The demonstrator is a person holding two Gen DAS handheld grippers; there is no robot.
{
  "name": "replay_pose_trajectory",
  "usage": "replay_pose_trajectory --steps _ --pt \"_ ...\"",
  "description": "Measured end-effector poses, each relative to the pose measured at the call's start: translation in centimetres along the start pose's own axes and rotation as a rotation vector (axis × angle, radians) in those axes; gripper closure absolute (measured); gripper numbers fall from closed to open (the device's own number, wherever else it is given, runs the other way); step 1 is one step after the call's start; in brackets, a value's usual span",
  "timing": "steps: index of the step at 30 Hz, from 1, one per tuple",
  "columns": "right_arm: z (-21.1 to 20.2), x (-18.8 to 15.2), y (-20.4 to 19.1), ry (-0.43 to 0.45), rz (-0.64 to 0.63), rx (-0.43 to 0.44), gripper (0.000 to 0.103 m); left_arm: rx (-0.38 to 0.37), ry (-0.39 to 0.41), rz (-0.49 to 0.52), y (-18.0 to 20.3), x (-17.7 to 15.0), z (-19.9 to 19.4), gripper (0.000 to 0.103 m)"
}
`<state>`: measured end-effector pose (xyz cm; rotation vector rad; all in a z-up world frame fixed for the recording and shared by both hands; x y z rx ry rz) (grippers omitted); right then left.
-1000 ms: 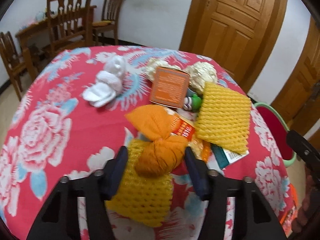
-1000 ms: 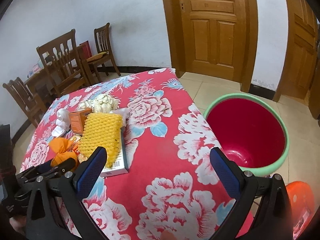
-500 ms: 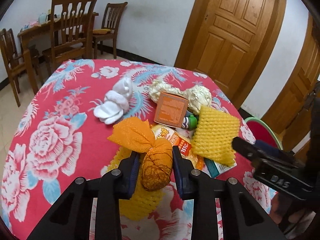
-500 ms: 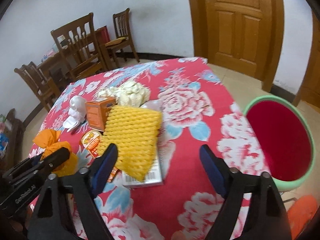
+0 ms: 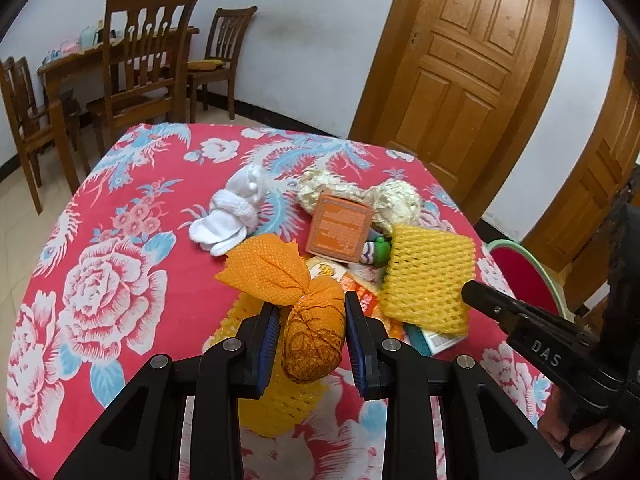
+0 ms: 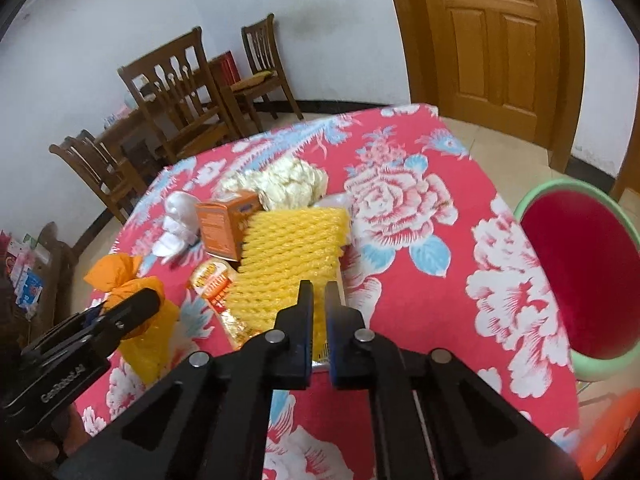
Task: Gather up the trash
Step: 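Carry both held items over the red bin and open both grippers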
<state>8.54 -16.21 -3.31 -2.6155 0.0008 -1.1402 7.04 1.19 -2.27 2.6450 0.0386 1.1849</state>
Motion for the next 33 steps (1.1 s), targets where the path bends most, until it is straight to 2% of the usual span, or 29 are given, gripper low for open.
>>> replay_pose_trajectory --steps 7,13,24,33 --pt "-3.6 0.9 0.5 0.080 0.009 0.005 0.097 -0.024 0.014 0.027 1.6 0.5 -0.8 0.072" --pt "-6.8 1.9 2.6 0.148 0.049 -0.035 0.097 -0.065 0.025 0.061 4.0 1.2 -1.2 0.072" --pt "-11.0 2.4 9.4 0.243 0.167 -0.189 0.097 -0.178 0.030 0.164 11.4 2.6 0.0 0.072" --pt "-12.3 1.4 15.5 0.266 0.269 -0.299 0.097 -0.255 -0.007 0.263 18.3 2.2 2.4 0.072"
Point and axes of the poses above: each gripper's, at about its wrist camera, not at the fingertips, and z roughly the way its jaws point, y to its right, x to its top, the point moved 2 cm from there along z, roughly the way its jaws point, and after that the axes turned 4 degrees about y, right-handed, at the moved point
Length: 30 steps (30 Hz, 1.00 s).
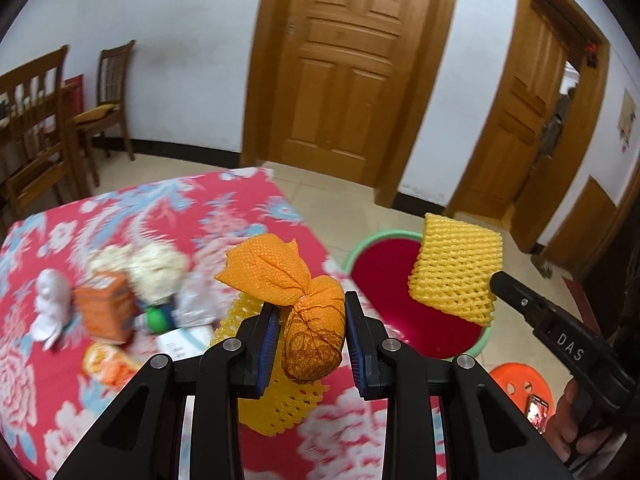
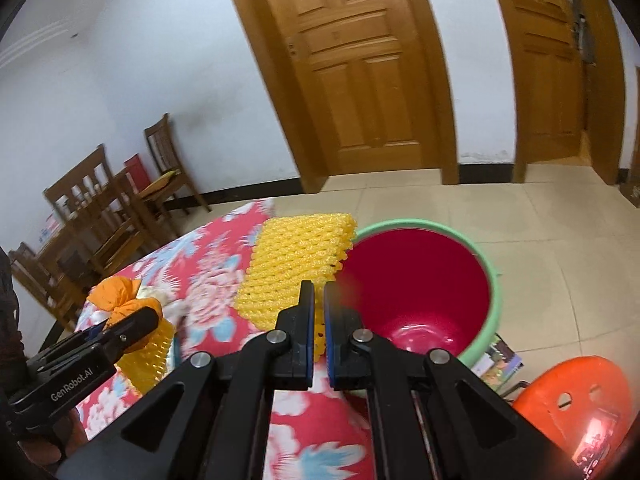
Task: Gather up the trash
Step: 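Carry both held items over the red bin and open both grippers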
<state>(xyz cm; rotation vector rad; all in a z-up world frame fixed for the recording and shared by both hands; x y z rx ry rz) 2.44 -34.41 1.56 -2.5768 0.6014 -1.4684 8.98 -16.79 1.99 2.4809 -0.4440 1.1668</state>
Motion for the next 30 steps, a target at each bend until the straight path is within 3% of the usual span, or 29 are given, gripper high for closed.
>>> replay_pose_trajectory --steps 16,30 --pt "2.7 -0.8 8.9 -0.049 0.125 -0.146 0.097 -0.098 -0.089 0.106 7.5 0.5 7.5 0.072" --pt "4.5 -2.0 12.0 -0.108 0.186 -0.181 0.093 -0.130 -0.175 0.168 10.0 -0.9 12.5 0.068"
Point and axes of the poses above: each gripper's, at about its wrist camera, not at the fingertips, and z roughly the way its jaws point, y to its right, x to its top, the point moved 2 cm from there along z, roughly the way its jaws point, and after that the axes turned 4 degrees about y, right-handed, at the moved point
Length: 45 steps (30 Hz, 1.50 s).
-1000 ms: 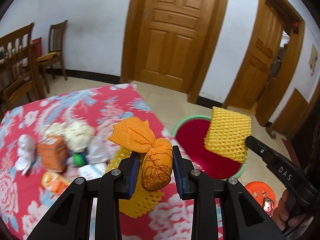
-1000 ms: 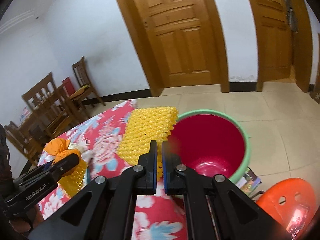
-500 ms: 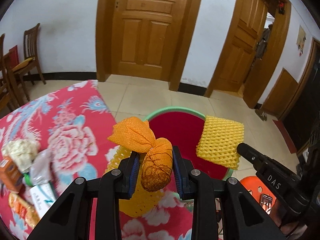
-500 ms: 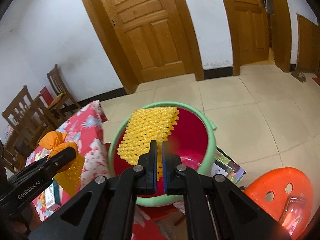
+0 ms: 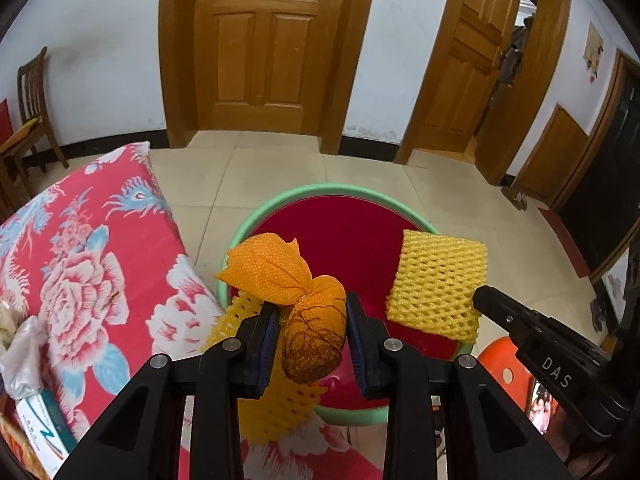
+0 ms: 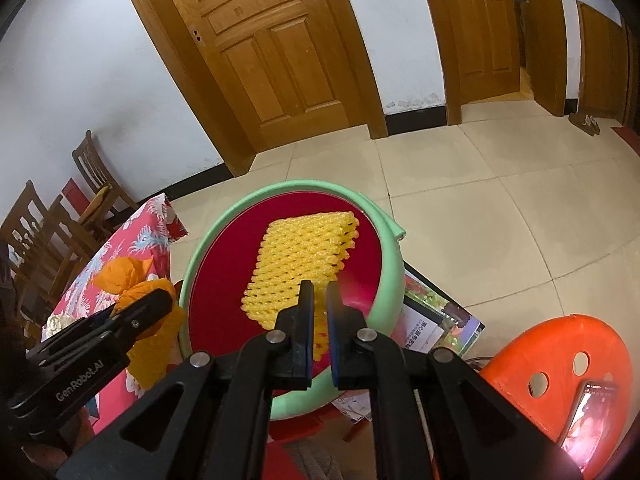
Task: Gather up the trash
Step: 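Carry both held items over the red bin and open both grippers, then grasp the yellow snack bag with left gripper while right gripper approaches the white box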
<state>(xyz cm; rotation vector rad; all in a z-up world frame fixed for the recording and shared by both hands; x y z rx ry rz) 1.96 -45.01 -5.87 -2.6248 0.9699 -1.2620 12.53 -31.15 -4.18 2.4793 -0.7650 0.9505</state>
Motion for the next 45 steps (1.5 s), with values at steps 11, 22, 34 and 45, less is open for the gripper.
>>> replay_pose_trajectory --steps 11,22,34,45 --pt "-0.6 0.2 0.1 0.007 0.024 0.018 0.085 0.033 0.001 -0.016 -0.3 0.1 -0.3 0.045" --pt "-2.7 0.4 -0.9 0.034 0.025 0.063 0.075 0.049 0.035 -0.064 -1.8 -0.1 -3.7 0.045" --pt "-5.1 -0.3 -4.8 0.033 -0.025 0.149 0.070 0.131 0.076 -0.150 -5.4 -1.4 -9.2 0.045" --pt "-5.6 -2.2 -8.8 -0.003 -0.093 0.217 0.069 0.256 0.098 -0.258 -11.2 -4.1 -13.7 0.045"
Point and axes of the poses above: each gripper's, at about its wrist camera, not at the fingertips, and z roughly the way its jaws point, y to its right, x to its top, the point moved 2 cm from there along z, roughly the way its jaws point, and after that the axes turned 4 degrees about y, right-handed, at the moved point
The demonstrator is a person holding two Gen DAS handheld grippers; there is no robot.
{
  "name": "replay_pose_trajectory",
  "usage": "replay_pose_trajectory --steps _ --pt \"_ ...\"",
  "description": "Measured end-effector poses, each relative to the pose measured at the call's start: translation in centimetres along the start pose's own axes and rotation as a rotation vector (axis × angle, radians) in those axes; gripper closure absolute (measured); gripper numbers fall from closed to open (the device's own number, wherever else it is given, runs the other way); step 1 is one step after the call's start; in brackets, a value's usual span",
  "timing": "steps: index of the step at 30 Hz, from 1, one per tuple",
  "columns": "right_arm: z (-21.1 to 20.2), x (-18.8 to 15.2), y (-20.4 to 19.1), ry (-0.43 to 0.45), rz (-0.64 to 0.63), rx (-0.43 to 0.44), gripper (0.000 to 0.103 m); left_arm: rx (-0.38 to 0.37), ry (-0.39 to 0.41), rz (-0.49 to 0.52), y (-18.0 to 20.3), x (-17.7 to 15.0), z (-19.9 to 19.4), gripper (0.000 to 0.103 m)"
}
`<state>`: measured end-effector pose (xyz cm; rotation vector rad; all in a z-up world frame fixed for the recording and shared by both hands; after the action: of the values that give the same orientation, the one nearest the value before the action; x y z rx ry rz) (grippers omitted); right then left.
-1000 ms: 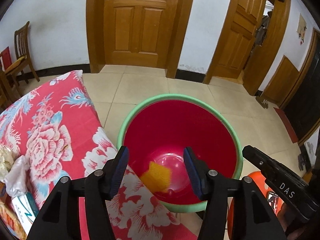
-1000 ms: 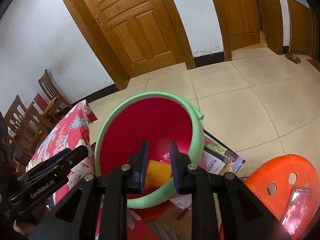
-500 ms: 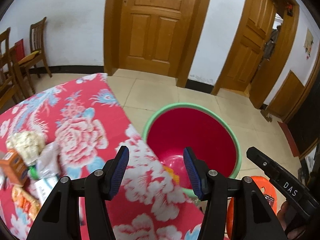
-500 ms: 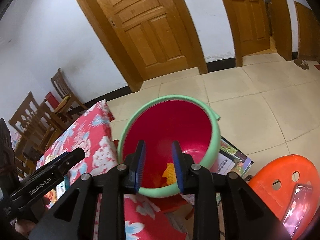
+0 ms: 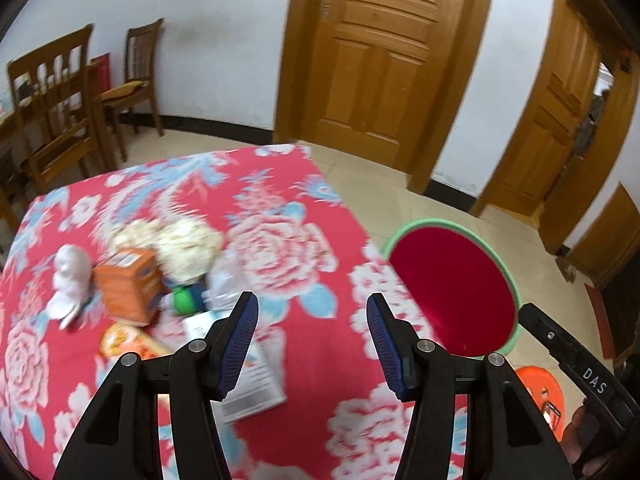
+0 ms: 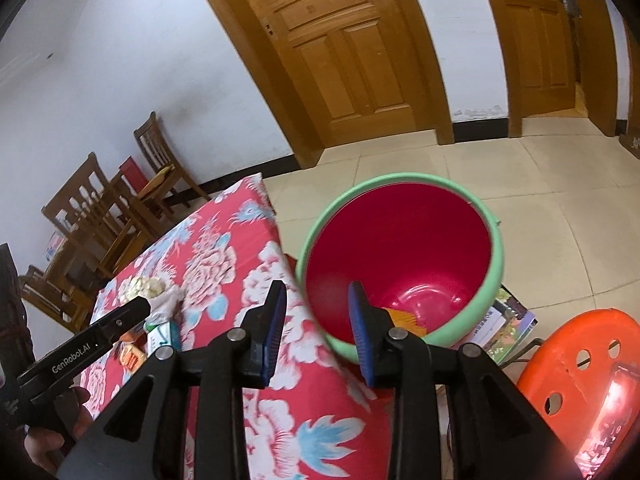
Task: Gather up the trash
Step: 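Grasp the yellow snack bag with left gripper while right gripper approaches the white box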
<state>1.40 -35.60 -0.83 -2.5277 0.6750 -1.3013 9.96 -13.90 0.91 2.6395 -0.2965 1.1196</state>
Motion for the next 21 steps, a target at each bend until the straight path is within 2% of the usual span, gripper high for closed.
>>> replay_pose_trajectory --steps 5,16,21 --pt "0.3 -0.7 -1.7 -0.016 -0.025 0.018 0.065 0.084 -0.007 -0.040 -2.9 -0.7 -0.5 0.045" --pt "1.0 -1.7 -3.4 -0.043 -0.054 0.032 0.061 0.192 -0.040 -0.142 -7.6 -2.4 -0.2 0.045" --pt "1.1 -2.0 -4.0 -0.050 -0.062 0.037 0.059 0.268 -0.071 -0.205 -9.5 -3.2 0.7 0.034"
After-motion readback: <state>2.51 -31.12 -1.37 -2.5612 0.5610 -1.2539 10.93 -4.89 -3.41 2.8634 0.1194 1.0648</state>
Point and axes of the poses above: each gripper's, at about its wrist camera, not at the fingertips, and z roughly the way its jaws point, y to its right, x to its top, the point moved 2 cm from there along z, roughly the way its jaws point, and after that the axes turned 4 degrees about y, right-handed, at the moved point
